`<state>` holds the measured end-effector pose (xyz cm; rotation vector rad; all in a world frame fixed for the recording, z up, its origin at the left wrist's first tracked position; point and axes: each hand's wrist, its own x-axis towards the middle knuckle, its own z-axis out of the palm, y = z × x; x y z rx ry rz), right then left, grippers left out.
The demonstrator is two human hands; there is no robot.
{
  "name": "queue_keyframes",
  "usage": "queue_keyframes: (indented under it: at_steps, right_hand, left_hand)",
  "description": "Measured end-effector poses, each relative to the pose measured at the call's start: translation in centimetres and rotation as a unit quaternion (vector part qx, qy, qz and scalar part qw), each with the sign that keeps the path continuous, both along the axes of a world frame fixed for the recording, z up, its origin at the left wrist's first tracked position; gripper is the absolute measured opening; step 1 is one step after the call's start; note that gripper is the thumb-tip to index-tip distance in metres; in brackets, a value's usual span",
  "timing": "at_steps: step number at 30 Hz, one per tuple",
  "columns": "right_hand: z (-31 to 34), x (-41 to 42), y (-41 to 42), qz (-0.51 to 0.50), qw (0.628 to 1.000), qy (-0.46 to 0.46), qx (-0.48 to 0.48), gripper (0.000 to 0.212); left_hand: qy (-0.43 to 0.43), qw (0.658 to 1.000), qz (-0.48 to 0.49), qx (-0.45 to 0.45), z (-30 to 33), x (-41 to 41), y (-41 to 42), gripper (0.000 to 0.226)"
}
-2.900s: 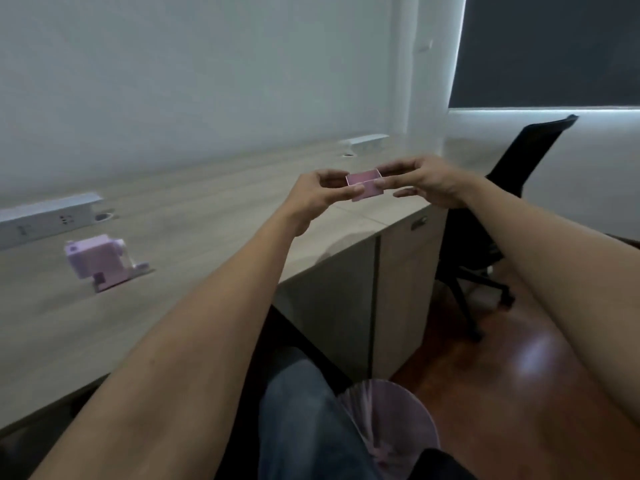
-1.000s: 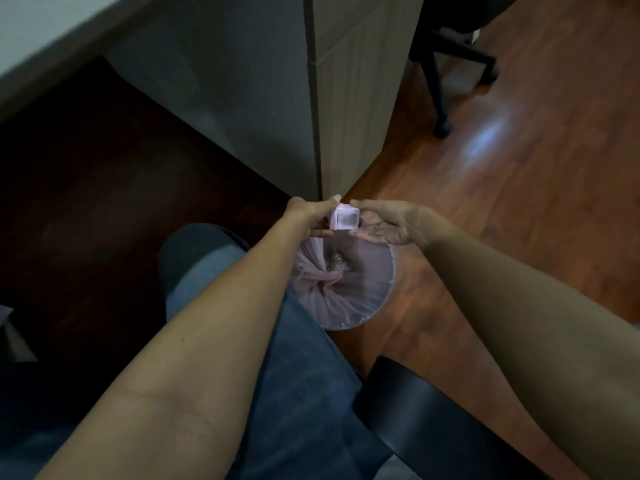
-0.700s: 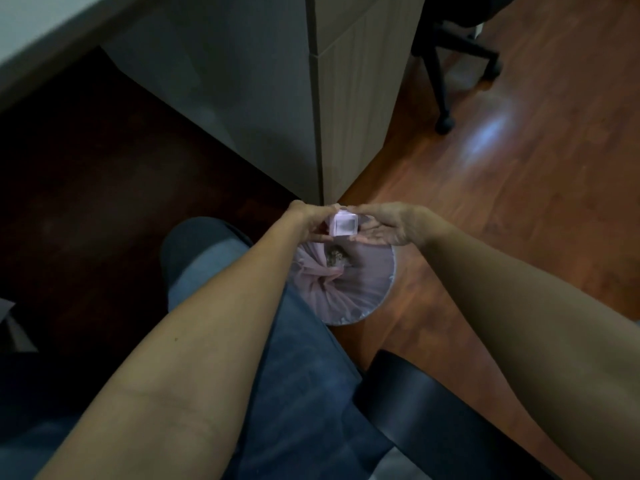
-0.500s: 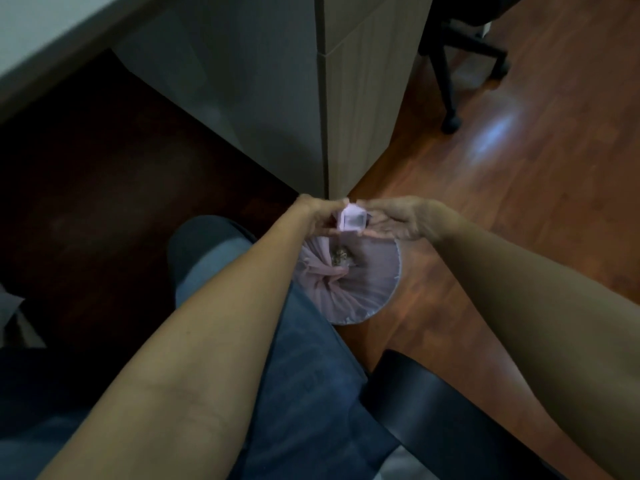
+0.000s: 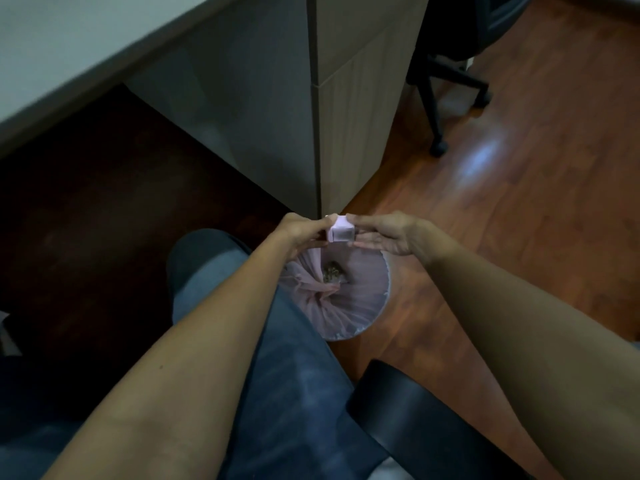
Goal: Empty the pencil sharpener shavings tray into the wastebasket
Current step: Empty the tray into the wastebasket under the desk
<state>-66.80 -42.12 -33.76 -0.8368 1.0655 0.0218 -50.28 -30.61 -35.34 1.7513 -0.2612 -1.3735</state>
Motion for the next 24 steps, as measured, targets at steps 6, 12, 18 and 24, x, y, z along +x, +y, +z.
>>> queue_keyframes:
  at_steps: [6,12,18,24]
  right_hand:
    - [2.3,-0.9,0.4,0.002,0.997,-0.062,-0.037,0.028]
    - [7.4,-1.1,0.4,0.023,0.984,-0.133,-0.117,0.039]
    - [13.3,-0.6,-0.1,0.049,0.964,-0.178,-0.19,0.038]
    - [20.9,-0.2,-1.5,0.052,0.941,-0.232,-0.239,0.055]
  left_hand:
    - [-0.004,0.996,-0.041,-0.076,2.6,0.4,1.2,0.029]
    - [-0.062,0.982,-0.111,-0.138,7.7,1.4,1.6,0.05]
    - [-0.159,0.956,-0.14,-0.201,14.8,2.1,1.5,0.062]
    - [-0.226,0.926,-0.135,-0.269,22.5,2.0,1.0,0.065]
